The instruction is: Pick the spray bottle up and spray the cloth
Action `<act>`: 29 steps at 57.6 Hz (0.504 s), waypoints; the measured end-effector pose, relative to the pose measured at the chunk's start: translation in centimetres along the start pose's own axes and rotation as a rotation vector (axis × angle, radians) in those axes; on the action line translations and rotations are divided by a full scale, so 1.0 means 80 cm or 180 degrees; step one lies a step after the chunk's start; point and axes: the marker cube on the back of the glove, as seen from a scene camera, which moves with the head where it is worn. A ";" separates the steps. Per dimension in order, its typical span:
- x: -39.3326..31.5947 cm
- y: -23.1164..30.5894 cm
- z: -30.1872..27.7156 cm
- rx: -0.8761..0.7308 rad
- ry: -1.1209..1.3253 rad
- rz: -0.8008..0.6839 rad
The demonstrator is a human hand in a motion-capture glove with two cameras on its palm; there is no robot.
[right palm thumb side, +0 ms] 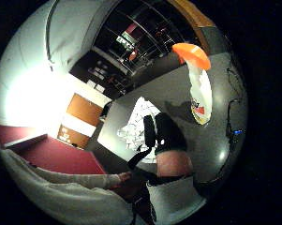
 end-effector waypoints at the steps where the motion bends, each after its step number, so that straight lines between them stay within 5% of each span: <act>1: 0.003 -0.001 0.001 0.0018 -0.0030 0.0032; 29: 0.039 -0.015 0.082 -0.0006 -0.1032 0.0817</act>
